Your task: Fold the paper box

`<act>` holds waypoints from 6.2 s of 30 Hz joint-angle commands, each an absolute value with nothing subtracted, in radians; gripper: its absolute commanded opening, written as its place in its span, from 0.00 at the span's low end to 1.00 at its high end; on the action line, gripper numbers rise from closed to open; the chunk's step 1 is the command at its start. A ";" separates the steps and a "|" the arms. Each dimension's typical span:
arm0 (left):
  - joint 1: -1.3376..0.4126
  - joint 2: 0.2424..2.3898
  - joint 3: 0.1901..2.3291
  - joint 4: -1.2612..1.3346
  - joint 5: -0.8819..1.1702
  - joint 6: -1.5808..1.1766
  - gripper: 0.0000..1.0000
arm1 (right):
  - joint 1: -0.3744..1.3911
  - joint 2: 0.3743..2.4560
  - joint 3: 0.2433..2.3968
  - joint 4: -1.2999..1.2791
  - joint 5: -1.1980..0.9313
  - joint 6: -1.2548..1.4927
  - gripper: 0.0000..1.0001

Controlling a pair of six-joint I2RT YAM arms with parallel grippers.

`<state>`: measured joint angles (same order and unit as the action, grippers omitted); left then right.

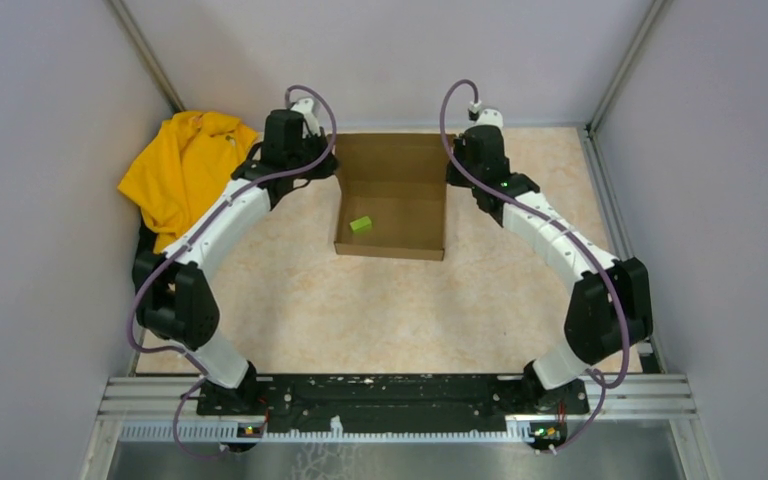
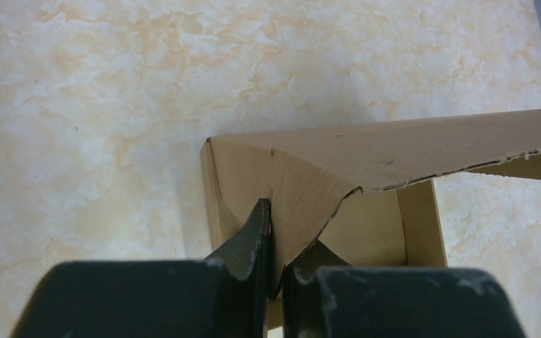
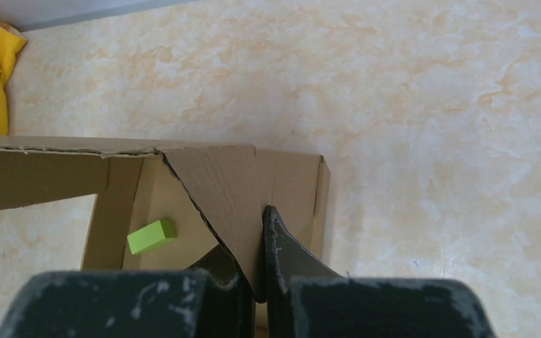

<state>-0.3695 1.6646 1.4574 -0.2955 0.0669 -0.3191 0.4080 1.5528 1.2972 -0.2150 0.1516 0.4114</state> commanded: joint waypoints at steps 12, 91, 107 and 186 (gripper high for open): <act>-0.434 1.591 1.229 -0.288 0.089 -0.318 0.09 | 0.497 1.422 1.053 -0.021 0.144 0.424 0.00; -0.425 1.455 1.204 -0.332 0.108 -0.270 0.41 | 0.502 1.468 1.155 -0.246 -0.215 0.303 0.32; -0.423 1.616 1.072 -0.296 0.131 -0.285 0.32 | 0.465 1.552 1.025 -0.208 -0.234 0.287 0.31; -0.147 1.512 0.764 0.301 0.479 -0.393 0.99 | 0.095 1.648 0.552 0.872 -0.769 0.820 0.99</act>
